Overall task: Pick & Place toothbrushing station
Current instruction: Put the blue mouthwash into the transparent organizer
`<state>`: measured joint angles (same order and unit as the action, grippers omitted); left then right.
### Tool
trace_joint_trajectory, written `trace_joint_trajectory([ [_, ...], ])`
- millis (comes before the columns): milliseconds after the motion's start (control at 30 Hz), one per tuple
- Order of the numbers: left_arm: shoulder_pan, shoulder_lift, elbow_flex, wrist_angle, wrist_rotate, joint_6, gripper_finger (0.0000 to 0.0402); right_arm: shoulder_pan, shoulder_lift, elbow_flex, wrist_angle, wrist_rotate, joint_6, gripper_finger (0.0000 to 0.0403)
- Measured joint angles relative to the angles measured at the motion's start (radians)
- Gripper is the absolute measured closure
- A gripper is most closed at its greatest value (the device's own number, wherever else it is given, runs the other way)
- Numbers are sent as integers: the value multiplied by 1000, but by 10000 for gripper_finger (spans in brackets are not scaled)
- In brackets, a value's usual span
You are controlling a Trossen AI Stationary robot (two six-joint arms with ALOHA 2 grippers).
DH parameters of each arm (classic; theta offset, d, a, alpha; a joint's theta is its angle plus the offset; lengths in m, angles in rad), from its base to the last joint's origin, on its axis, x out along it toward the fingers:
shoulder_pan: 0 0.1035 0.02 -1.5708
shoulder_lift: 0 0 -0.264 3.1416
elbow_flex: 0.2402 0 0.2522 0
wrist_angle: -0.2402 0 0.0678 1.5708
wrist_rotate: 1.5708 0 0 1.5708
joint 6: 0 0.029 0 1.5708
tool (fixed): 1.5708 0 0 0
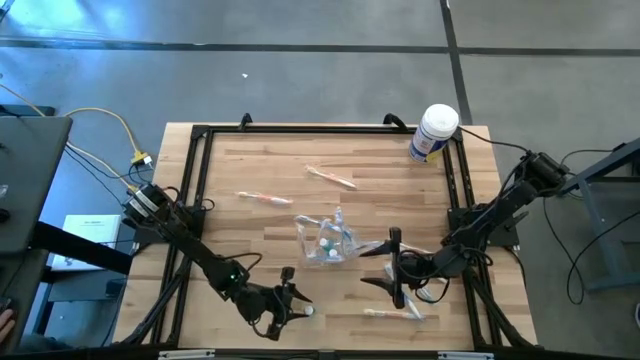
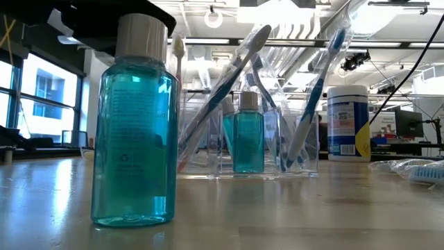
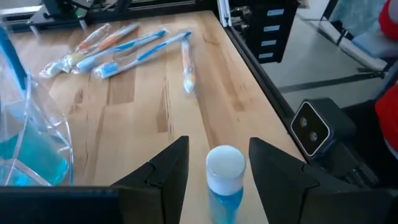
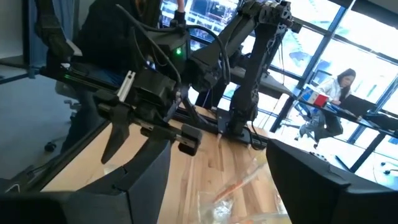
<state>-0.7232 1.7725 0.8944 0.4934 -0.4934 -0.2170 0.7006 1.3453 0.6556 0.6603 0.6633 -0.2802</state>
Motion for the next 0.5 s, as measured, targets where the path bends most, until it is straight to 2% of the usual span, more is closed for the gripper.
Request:
trace_joint_trajectory([
  [500,32,20,1,-2,64,-85,239,0,0,0,1,10,0,144],
])
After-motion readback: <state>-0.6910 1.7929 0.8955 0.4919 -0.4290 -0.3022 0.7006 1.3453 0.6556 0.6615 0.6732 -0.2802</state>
